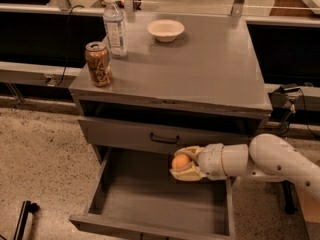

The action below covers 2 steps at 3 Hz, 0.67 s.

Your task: Place orange into middle drawer

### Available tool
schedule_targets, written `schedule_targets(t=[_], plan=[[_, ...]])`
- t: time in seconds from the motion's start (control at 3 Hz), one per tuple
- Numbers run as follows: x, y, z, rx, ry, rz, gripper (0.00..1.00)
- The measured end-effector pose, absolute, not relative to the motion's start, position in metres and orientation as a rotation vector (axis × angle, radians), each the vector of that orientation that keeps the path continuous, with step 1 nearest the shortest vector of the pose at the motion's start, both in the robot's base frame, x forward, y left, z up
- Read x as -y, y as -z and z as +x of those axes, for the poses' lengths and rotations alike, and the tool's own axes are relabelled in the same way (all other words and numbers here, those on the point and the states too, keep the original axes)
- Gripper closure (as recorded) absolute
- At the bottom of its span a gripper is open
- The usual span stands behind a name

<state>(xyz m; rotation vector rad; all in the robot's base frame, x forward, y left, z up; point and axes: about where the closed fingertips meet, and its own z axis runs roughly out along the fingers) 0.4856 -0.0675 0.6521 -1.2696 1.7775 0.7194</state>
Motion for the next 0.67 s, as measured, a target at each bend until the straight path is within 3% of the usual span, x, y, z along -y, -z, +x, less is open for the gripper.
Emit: schedule_targets(t=[0.67], plan=[[0.084,-0.516,0.498,-1.932,-0.686,-1.170,1.00]])
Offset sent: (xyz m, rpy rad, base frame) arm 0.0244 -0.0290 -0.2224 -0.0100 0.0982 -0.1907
